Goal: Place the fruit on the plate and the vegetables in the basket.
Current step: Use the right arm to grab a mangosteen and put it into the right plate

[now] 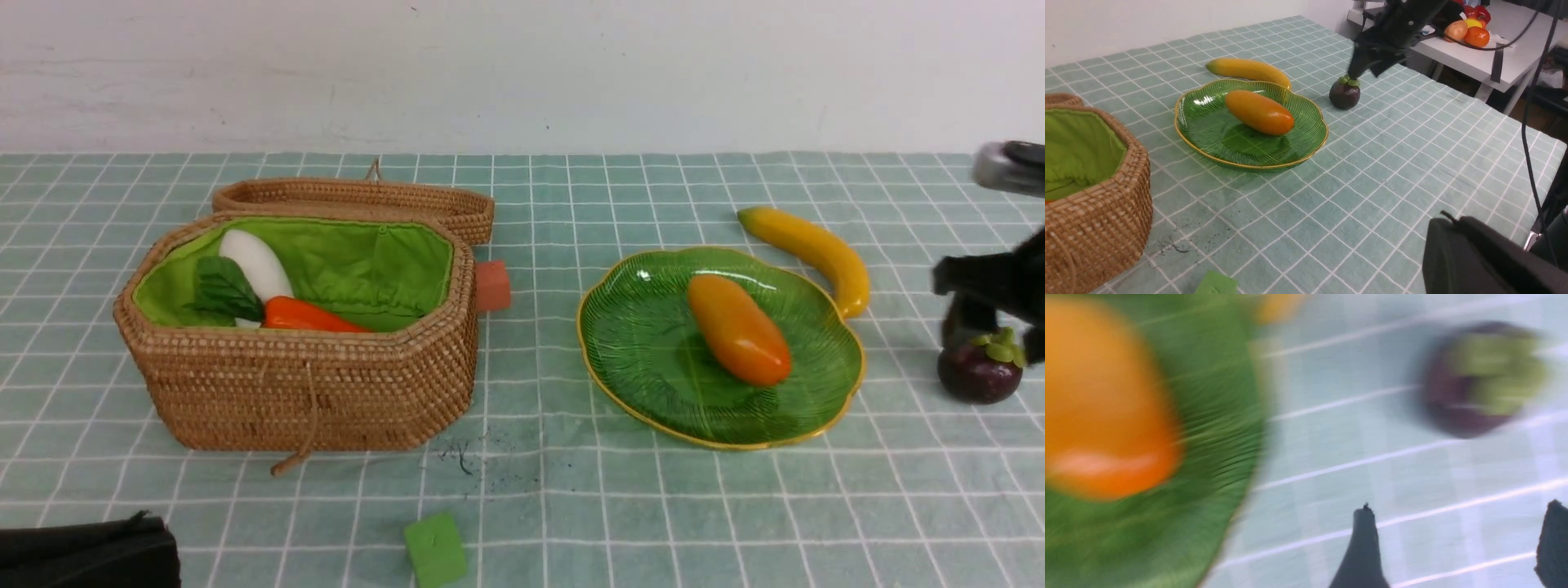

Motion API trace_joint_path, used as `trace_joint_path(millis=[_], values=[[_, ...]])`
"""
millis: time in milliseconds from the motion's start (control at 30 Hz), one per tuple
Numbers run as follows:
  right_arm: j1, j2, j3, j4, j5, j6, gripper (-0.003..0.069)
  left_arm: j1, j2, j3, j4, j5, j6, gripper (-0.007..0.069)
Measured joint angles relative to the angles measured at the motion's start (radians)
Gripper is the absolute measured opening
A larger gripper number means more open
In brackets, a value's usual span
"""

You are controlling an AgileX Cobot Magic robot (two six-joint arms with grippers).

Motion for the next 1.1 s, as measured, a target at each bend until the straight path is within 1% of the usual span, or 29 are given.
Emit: trace_joint_path(millis=[100, 233, 367, 533, 667, 767, 933, 1000, 1067, 1100], values=[[-0.044, 0.020, 0.000, 0.012, -0.044, 0.002, 0.0575, 0.000, 0.000, 0.000, 0.000, -0.002, 0.000, -0.0002], [-0.054, 0.072, -0.007, 0.037, -0.146, -0.022, 0.0644, 0.000, 0.000, 0.000, -0.001, -0.018, 0.000, -0.0002], [-0.054, 0.158, -0.036, 0.044, -0.182, -0.039, 0.0666, 0.000, 0.000, 0.000, -0.001, -0.020, 0.000, 0.0000], [-0.054, 0.265, -0.079, 0.031, -0.195, -0.043, 0.0661, 0.000, 0.000, 0.000, -0.001, -0.020, 0.000, 0.0002], [-0.054, 0.333, -0.118, 0.027, -0.182, -0.043, 0.0618, 0.000, 0.000, 0.000, -0.001, -0.020, 0.000, 0.0004], [-0.054, 0.337, -0.127, 0.025, -0.180, -0.052, 0.0583, 0.000, 0.000, 0.000, -0.001, -0.020, 0.000, 0.0004], [-0.054, 0.331, -0.127, 0.025, -0.165, -0.096, 0.0583, 0.000, 0.000, 0.000, 0.001, -0.020, 0.000, 0.0005], [-0.048, 0.286, -0.127, 0.051, -0.104, -0.109, 0.0583, 0.000, 0.000, 0.000, 0.008, -0.020, 0.000, 0.0005], [-0.039, 0.256, -0.127, 0.063, -0.082, -0.112, 0.0583, 0.000, 0.000, 0.000, 0.011, -0.020, 0.000, 0.0006], [-0.016, 0.205, -0.126, 0.088, -0.061, -0.114, 0.0583, 0.000, 0.000, 0.000, 0.018, -0.020, 0.000, 0.0007]])
